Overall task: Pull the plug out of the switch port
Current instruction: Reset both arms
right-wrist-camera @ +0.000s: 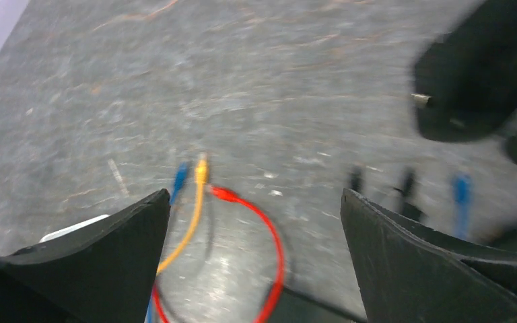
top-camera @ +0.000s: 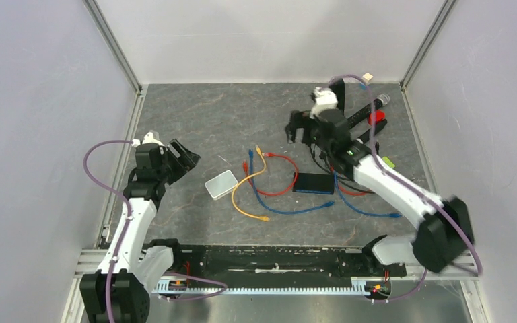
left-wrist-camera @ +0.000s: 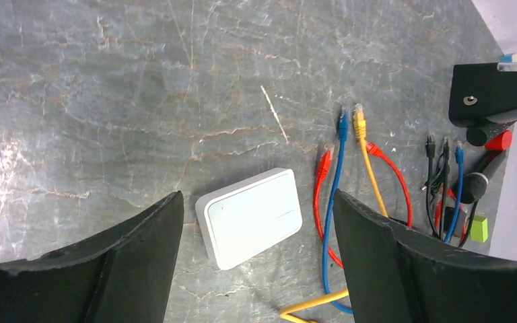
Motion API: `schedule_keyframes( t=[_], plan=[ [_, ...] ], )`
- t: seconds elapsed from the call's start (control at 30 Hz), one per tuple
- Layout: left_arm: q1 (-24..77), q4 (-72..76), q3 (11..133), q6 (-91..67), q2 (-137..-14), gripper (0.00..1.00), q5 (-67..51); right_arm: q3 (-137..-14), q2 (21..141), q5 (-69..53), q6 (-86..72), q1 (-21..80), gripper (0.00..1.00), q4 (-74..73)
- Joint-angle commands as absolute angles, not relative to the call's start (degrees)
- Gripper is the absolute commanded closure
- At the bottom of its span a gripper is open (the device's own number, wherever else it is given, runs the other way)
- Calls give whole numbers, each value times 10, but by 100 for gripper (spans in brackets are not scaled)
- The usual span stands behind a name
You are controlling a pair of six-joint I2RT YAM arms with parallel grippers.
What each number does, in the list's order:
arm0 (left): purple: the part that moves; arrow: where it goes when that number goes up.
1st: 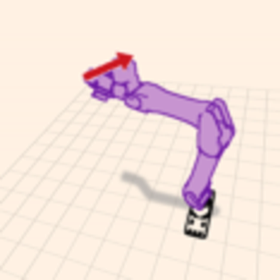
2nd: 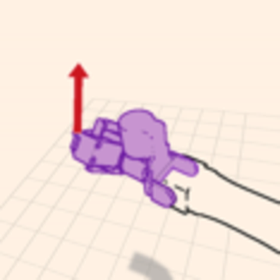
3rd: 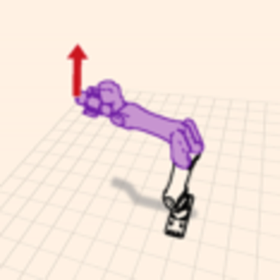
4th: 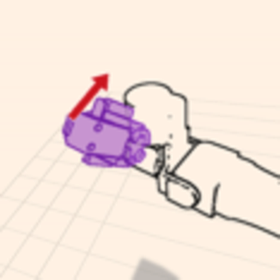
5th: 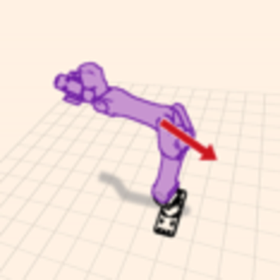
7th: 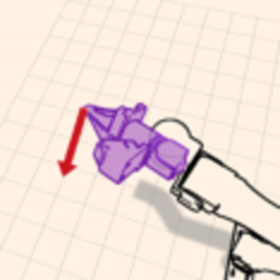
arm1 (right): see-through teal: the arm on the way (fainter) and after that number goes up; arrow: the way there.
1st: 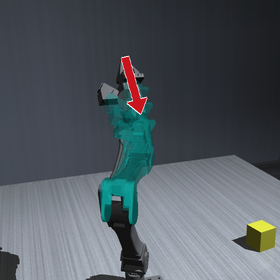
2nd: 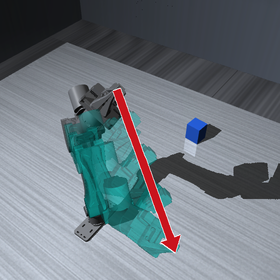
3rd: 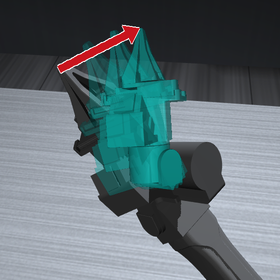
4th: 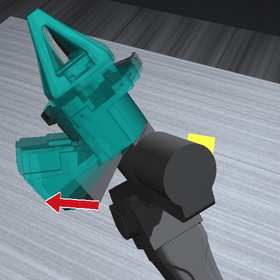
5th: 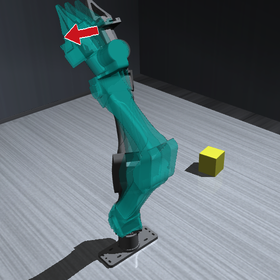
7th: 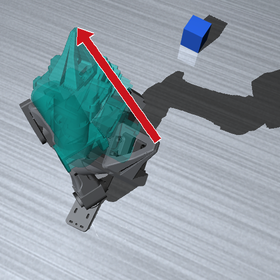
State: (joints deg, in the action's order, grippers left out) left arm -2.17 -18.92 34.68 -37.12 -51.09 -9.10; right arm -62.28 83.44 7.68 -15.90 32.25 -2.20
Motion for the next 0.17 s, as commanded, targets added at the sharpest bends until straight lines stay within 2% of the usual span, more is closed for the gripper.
schedule_keyframes(
  t=[0.0,0.13],
  plan=[
    [-23,-206,394,-311,-524,15,-105,-480,702,247,-147,301,2,-11],
    [-23,-191,396,-301,-523,15,-108,-361,578,299,-173,282,2,-12]
  ],
)
